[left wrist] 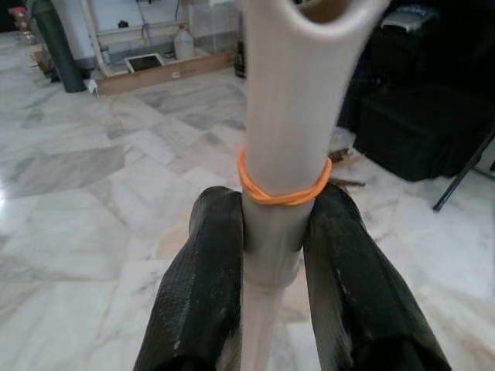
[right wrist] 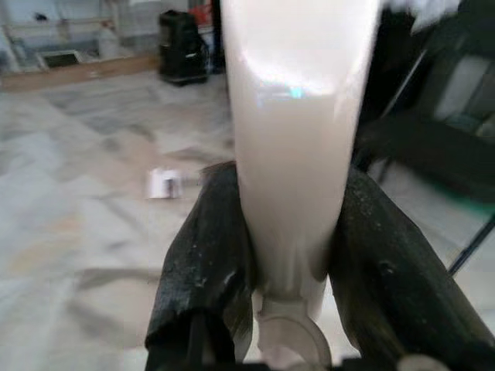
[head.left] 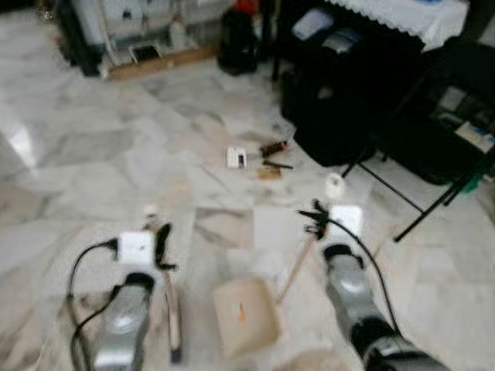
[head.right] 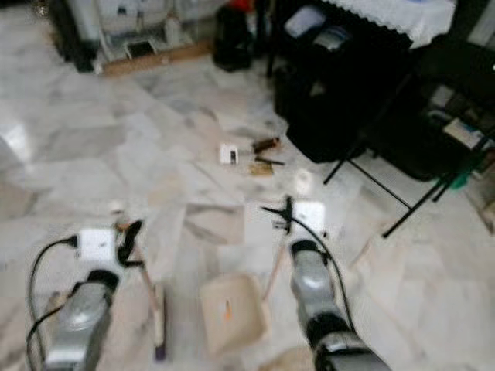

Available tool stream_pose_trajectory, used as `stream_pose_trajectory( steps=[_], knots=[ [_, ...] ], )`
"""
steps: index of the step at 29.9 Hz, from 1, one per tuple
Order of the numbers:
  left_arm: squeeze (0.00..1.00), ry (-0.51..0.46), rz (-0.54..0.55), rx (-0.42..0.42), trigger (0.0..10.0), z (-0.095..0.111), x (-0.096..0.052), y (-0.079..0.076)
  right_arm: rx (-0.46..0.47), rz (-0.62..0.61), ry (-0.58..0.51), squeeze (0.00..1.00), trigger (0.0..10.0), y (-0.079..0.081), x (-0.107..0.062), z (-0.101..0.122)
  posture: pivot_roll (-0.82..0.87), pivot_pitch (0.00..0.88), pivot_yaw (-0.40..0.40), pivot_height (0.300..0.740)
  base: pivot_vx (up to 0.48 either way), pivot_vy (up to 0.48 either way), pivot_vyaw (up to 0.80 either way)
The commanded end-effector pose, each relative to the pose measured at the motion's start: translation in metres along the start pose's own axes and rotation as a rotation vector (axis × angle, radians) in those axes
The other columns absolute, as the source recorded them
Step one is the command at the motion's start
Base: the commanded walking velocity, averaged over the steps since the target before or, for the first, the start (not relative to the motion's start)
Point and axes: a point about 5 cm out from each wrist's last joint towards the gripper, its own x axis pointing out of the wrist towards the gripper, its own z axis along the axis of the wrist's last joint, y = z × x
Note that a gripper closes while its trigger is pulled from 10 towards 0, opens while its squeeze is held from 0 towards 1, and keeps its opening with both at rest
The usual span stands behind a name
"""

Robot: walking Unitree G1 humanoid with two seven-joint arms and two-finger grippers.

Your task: Sweep floor

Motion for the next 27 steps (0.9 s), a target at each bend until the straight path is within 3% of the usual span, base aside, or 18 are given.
stream_pose_trajectory(
  steps=[1, 27],
  knots=[
    [0.00, -0.006, 0.010, 0.005, 10.0, 0.0008, -0.0020, 0.0048, 0.012, 0.016, -0.050, 0.00, 10.0, 0.0082, 0.0050, 0.0114, 0.12, 0.100, -0.057, 0.740, 0.277, 0.000, 0.00],
    [0.00, -0.003, 0.015, 0.007, 10.0, 0.0017, -0.0006, 0.0059, 0.002, 0.023, -0.072, 0.00, 10.0, 0.0101, 0.0059, 0.0149, 0.11, 0.106, -0.057, 0.740, 0.277, 0.000, 0.00]
  ],
)
